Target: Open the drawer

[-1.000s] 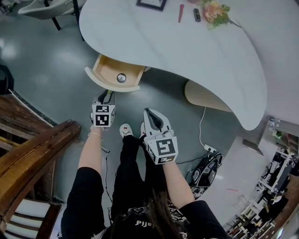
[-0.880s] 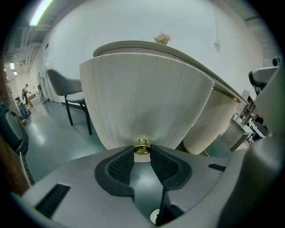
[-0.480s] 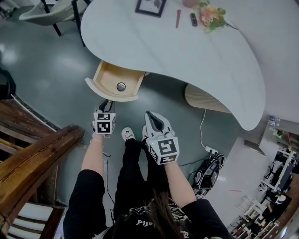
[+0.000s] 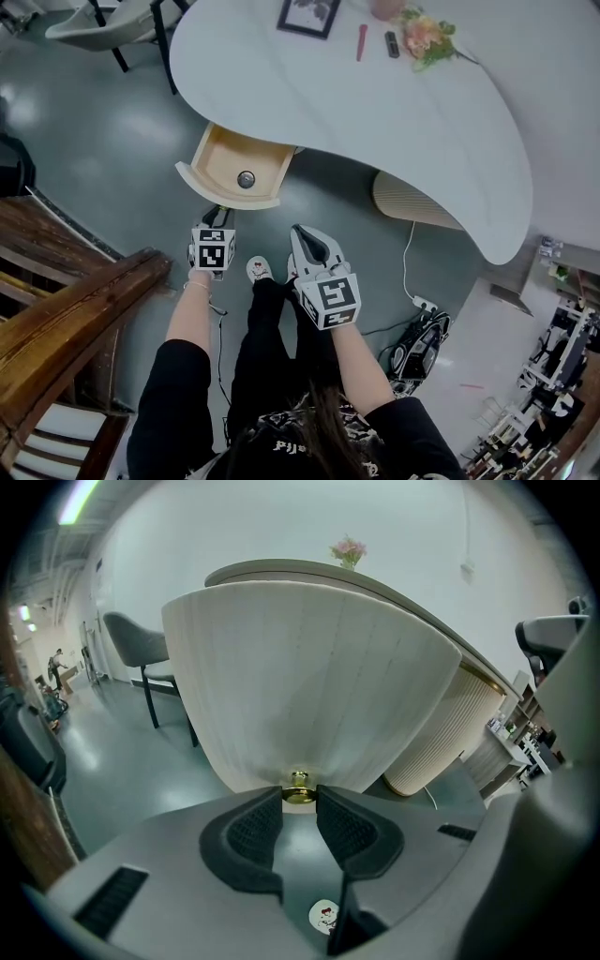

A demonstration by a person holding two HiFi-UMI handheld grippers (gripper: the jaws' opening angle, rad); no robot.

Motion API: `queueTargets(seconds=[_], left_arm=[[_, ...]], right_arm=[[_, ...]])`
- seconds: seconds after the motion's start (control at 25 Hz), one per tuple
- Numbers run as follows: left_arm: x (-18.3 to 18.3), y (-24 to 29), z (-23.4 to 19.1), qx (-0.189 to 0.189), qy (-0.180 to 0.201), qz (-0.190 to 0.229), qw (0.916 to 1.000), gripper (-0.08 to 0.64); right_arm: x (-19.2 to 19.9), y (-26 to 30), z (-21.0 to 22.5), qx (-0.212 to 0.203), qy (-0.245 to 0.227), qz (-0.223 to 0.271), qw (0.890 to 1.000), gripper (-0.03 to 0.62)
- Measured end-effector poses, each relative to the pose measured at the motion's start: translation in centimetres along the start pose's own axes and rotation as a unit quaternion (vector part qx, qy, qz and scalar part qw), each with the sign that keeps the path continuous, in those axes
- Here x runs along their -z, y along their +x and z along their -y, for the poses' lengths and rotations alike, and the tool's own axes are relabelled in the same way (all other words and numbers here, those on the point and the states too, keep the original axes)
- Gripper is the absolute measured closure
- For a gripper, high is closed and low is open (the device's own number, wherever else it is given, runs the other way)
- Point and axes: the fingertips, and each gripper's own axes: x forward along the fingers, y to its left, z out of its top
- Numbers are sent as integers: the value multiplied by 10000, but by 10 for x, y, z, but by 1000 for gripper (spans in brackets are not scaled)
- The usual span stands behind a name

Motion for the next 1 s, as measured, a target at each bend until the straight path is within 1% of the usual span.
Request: queueTargets(seconds=[0.08, 0.2, 0.36, 0.72, 1.0], left_arm=[[2, -2, 1, -8, -21, -32, 10000, 434], [4, -3, 2, -42, -28, -39, 10000, 434], [9, -7, 0, -38, -48, -19, 10000, 436], [21, -16, 0, -58, -124, 69, 9999, 436], [22, -17, -2, -81, -165, 100, 9998, 437]], right_arm=[[0, -2, 0, -53, 25, -2, 10000, 566], [0, -4, -1, -220, 197, 56, 9995, 566], [3, -3, -2, -159, 239, 38, 9996, 566], [11, -6, -7, -177, 237, -53, 9995, 566], [14, -6, -13, -199, 231, -78, 9995, 566]])
